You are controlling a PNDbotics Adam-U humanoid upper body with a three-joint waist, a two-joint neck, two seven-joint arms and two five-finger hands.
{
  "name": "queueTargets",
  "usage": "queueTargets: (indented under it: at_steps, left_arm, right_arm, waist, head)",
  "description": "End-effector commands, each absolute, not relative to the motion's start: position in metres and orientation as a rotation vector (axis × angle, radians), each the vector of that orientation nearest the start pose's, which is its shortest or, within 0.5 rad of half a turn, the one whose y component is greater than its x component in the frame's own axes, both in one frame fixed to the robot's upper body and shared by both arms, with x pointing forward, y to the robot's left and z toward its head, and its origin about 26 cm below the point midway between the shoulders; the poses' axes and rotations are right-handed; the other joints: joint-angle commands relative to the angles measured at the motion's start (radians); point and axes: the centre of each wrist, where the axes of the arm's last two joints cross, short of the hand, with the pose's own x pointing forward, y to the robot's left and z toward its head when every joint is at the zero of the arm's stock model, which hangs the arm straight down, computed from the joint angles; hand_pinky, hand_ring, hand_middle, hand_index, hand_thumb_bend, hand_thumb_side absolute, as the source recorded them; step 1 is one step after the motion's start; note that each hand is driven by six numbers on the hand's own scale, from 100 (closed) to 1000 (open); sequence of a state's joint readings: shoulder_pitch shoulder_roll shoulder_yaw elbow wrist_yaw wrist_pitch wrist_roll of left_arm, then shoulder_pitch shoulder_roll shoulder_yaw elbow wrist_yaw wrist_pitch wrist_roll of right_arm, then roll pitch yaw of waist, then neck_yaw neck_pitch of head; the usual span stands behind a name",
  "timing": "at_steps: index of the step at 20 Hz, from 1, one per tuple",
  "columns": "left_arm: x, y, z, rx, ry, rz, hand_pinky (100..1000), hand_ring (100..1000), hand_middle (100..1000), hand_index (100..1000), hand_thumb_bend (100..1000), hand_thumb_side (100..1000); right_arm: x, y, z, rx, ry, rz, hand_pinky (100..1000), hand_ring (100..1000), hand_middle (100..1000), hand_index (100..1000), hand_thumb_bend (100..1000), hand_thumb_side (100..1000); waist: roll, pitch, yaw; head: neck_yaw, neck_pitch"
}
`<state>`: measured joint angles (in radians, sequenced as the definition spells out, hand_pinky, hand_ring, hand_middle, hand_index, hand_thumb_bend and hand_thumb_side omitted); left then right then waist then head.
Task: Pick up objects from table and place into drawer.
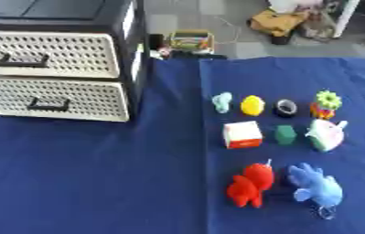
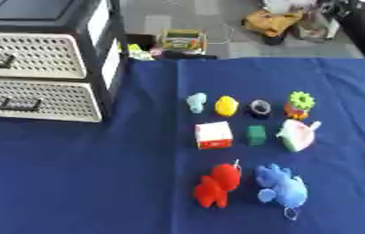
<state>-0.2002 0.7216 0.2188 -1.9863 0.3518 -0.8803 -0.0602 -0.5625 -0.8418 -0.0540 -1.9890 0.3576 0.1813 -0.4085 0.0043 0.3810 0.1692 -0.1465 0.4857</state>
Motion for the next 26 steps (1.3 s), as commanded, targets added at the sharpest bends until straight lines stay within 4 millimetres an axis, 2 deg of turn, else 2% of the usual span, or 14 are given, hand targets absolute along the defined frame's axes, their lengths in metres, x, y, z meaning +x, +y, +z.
queueTargets:
  at_steps: [1,10,17,21,24,26]
  left_arm:
    - [0.272,0.370,0.262,-0.154,3.041,0.732,556,513,601,800,214,792]
    - [0.271,0.371,0.269,-0.180,3.006,0.765,554,516,598,807,219,790]
    - [0.270,0.373,0.289,-0.257,2.918,0.862,533,509,587,833,212,821]
    - [0.267,0.375,0.313,-0.385,2.788,1.044,506,498,570,850,165,861]
    - [0.271,0.383,0.328,-0.524,2.664,1.290,499,493,567,850,100,926]
    - [0.275,0.387,0.336,-0.606,2.569,1.459,474,474,548,852,100,962]
  right_arm:
    - [0.285,-0.310,0.352,1.662,2.969,-0.469,739,681,608,816,100,860]
    - [0.284,-0.311,0.352,1.670,2.964,-0.467,739,681,607,816,100,861]
    - [0.284,-0.311,0.351,1.667,2.967,-0.477,740,680,604,814,100,862]
    - [0.284,-0.313,0.351,1.675,2.959,-0.481,741,680,604,813,100,861]
    - [0.284,-0.313,0.351,1.679,2.956,-0.483,741,680,603,812,100,861]
    - [0.284,-0.314,0.351,1.681,2.956,-0.487,742,680,603,812,100,861]
  waist:
    - [0.002,-0.016,0.001]
    - [0.001,-0.016,0.002]
    - [0.008,-0.015,0.008]
    - [0.012,-0.014,0.012]
    - [0.016,-0.015,0.014]
    - [0.018,-0.016,0.014]
  head:
    - [0.006,-0.016]
    - [0.009,-0.029]
    - [0.044,-0.048]
    - [0.050,-0.057]
    - [0.050,-0.051]
    - [0.051,-0.051]
